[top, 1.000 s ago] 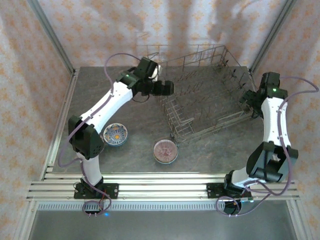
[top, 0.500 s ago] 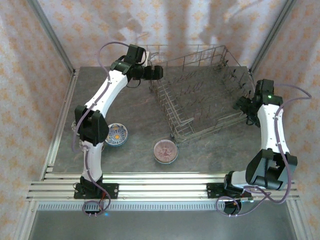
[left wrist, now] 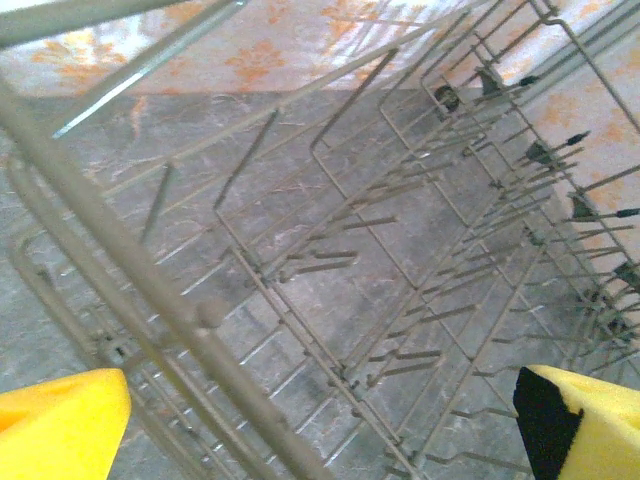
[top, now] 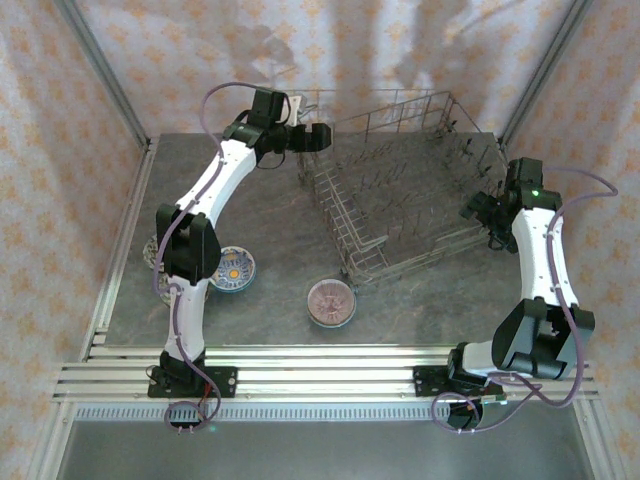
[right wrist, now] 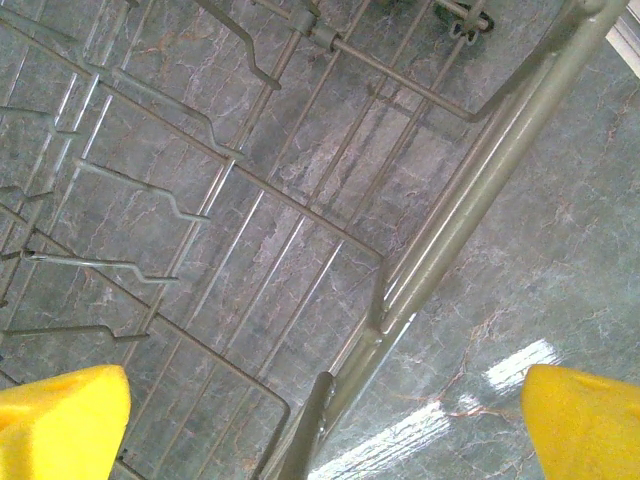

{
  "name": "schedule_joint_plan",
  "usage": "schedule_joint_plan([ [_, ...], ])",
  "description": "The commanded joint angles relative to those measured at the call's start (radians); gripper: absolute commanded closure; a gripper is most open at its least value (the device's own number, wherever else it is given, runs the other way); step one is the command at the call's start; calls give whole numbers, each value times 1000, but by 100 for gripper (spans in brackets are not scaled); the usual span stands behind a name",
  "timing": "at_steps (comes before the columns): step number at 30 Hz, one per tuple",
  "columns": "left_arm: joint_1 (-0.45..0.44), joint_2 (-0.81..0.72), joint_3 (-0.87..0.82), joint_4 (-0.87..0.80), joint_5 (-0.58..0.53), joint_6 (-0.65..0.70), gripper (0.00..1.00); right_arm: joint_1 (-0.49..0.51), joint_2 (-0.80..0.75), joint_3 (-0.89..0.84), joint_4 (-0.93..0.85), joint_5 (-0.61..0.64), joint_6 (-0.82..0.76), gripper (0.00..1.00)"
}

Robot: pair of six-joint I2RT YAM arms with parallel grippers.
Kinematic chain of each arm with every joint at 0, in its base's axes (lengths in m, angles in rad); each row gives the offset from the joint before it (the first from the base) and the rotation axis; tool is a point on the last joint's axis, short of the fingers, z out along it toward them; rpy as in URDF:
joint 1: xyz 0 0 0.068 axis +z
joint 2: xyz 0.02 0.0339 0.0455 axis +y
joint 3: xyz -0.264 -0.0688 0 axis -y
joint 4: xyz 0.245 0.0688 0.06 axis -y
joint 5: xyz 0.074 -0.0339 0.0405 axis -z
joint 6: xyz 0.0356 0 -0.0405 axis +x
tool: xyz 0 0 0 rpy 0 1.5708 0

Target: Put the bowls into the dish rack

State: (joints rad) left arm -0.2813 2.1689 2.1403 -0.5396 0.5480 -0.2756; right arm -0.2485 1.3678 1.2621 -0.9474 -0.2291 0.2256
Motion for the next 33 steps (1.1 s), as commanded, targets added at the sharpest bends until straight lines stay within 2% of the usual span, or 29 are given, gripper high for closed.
schedule_joint_plan([
  [1, 2, -2, -42, 66, 77, -32, 2, 7, 7, 15, 7, 10, 13, 0],
  [8, -11, -95, -197, 117, 109, -61, 4, 7, 23, 52, 5, -3, 2, 0],
  [14, -22, -195, -359, 208, 109, -114, 12, 8, 42, 78, 10, -22, -2, 0],
  [20, -55, -251, -430, 202, 112, -138, 20, 6, 73, 124, 15, -43, 8, 0],
  [33, -122, -371, -540, 175, 86, -163, 22, 0, 168, 242, -12, -61, -8, 0],
])
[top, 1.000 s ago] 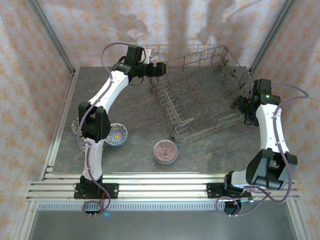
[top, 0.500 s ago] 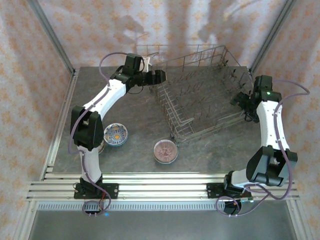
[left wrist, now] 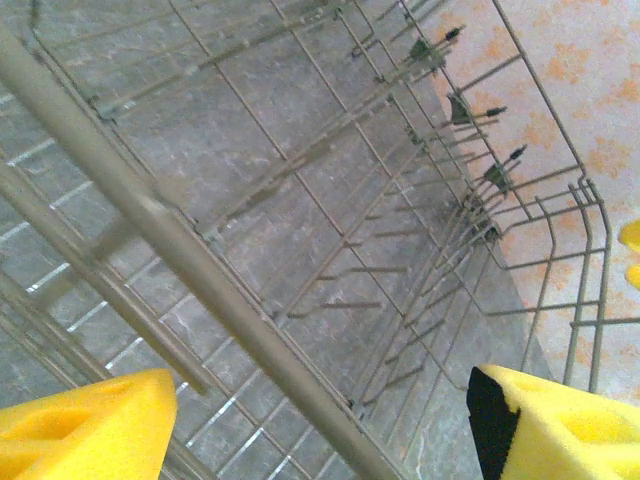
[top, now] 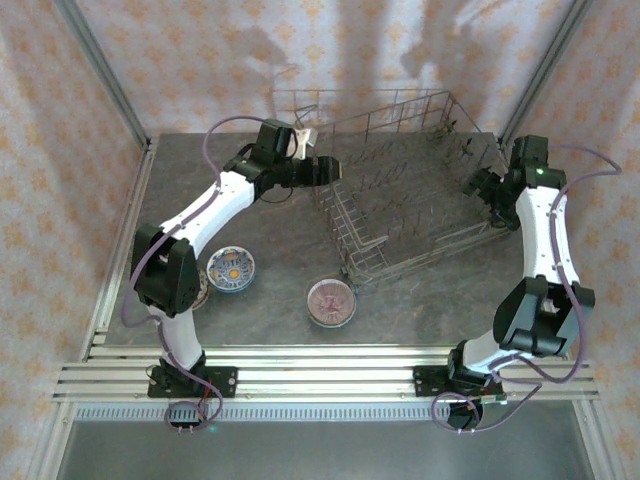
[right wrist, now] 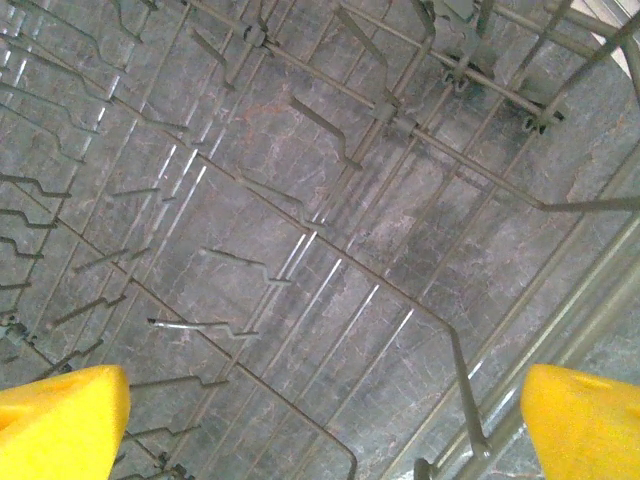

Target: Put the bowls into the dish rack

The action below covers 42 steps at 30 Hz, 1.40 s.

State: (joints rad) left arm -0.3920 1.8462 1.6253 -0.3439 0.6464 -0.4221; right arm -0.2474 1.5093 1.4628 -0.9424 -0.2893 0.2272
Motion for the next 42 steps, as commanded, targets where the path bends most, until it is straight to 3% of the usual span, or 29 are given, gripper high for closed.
schedule_joint_plan([
  [1, -15, -58, -36, -17, -22, -22, 22, -2, 36, 54, -28, 6, -11, 0],
  [6, -17, -74, -52, -25, -80, -22, 16, -15, -4, 56, -88, 72, -17, 1],
  [14, 9, -73, 33, -81, -160, 49, 6, -46, -149, -98, -87, 79, -23, 1],
  [24, 50, 96, 186, -54, -32, 56, 2, -49, -133, -173, -1, -8, 4, 1],
  [42, 46, 195, 200, 34, -21, -11, 1, -48, -52, -177, 62, -52, 20, 1],
])
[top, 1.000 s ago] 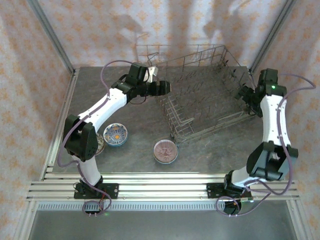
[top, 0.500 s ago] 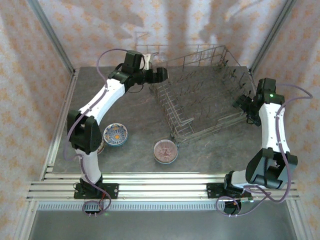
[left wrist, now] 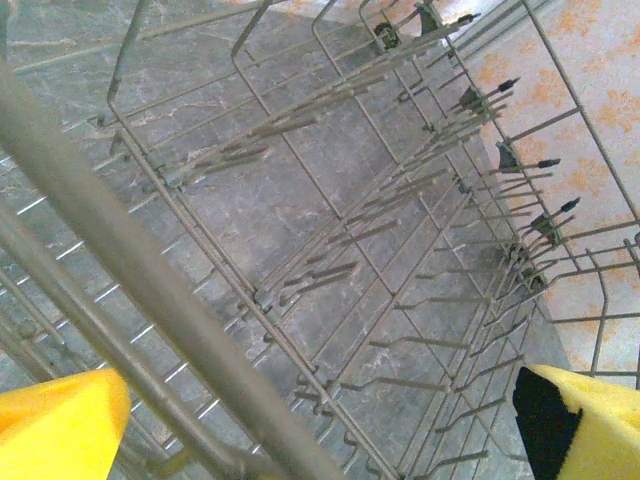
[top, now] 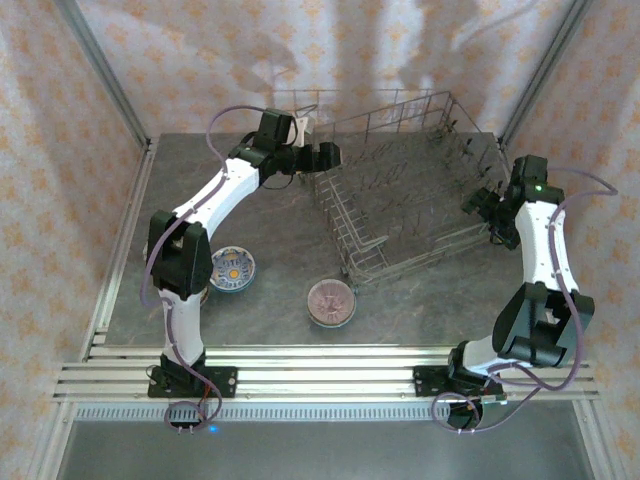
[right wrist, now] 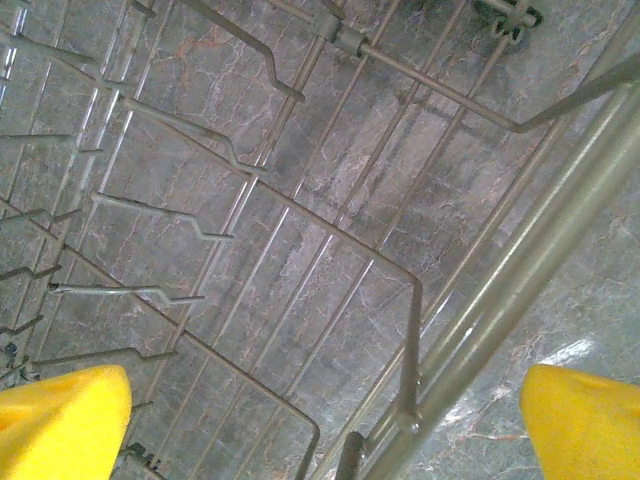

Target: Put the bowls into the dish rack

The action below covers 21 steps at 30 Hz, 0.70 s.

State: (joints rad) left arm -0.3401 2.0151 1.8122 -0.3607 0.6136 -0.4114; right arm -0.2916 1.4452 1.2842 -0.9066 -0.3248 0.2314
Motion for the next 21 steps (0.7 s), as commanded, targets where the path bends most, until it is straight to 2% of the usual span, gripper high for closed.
schedule_joint_plan([
  [1, -5, 27, 13, 60, 14, -27, 1, -2, 20, 9, 27, -23, 19, 1],
  [3, -8, 28, 12, 67, 26, -36, 4, -2, 34, 22, 29, -29, 21, 1],
  [7, -36, 13, -9, 42, 52, -17, 18, -1, 61, 47, 35, -31, 23, 1],
  [11, -49, -42, -110, 78, 59, -41, 28, -3, 77, 74, 29, -21, 19, 1],
  [21, -81, -166, -269, 141, 48, -111, 31, -2, 125, 109, 55, -7, 18, 1],
])
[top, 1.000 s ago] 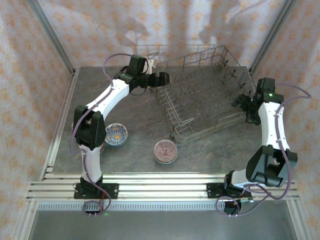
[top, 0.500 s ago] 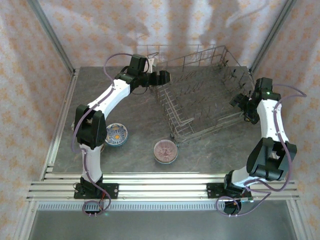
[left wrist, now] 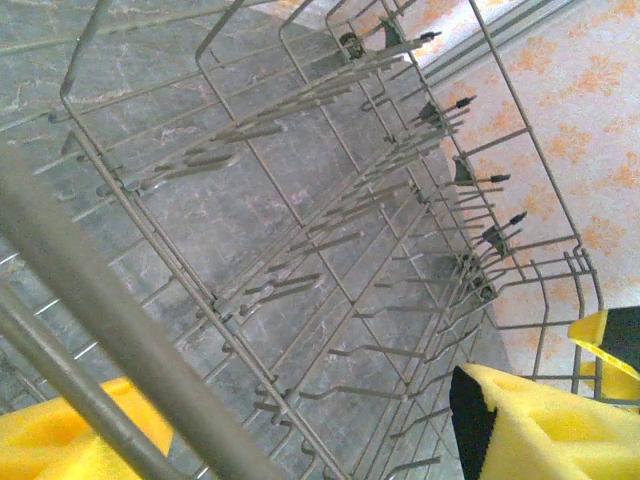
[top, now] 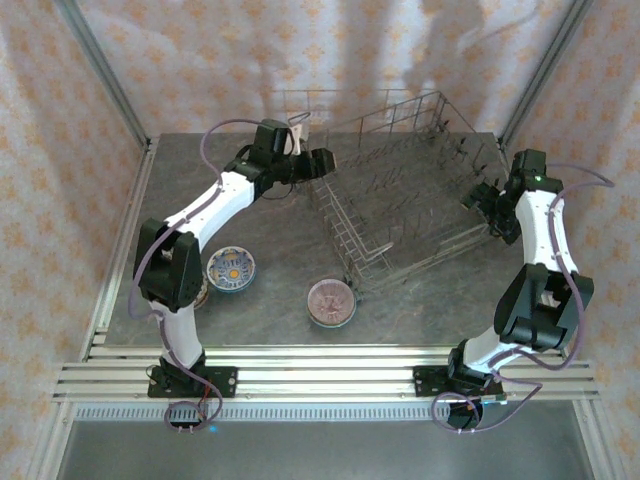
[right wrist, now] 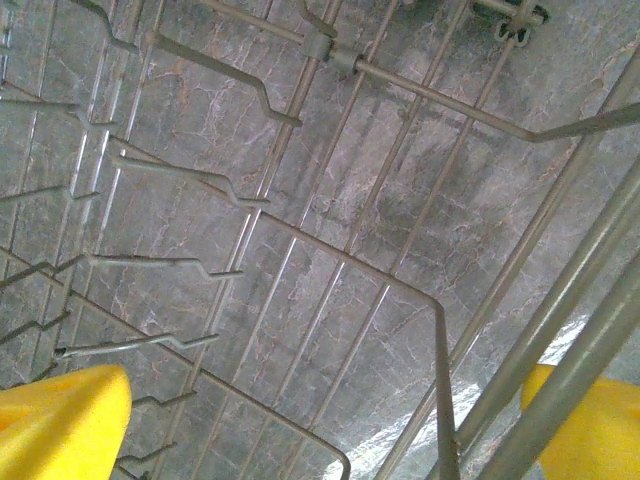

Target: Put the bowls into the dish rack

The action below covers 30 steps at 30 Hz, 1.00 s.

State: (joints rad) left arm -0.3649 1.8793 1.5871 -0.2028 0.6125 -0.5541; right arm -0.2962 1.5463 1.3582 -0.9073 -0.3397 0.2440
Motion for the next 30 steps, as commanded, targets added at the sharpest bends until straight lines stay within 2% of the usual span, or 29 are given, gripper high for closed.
schedule_joint_plan([
  [1, -63, -35, -51, -16, 44, 26, 31, 1, 34, 44, 56, 10, 3, 1],
  [15, -156, -118, -133, 2, 2, -52, 31, -15, 126, 176, 11, 9, -39, 1],
  [23, -178, -172, -185, -18, -37, -53, 31, -17, 165, 230, -21, 42, -73, 1],
  [24, -177, -178, -191, -20, -44, -54, 29, -17, 170, 240, -25, 42, -78, 1],
  [26, -178, -184, -184, -45, -64, -43, 19, -17, 178, 261, -42, 53, -87, 1],
  [30, -174, -177, -117, -146, -103, 1, 9, -16, 172, 288, -88, 138, -101, 1],
])
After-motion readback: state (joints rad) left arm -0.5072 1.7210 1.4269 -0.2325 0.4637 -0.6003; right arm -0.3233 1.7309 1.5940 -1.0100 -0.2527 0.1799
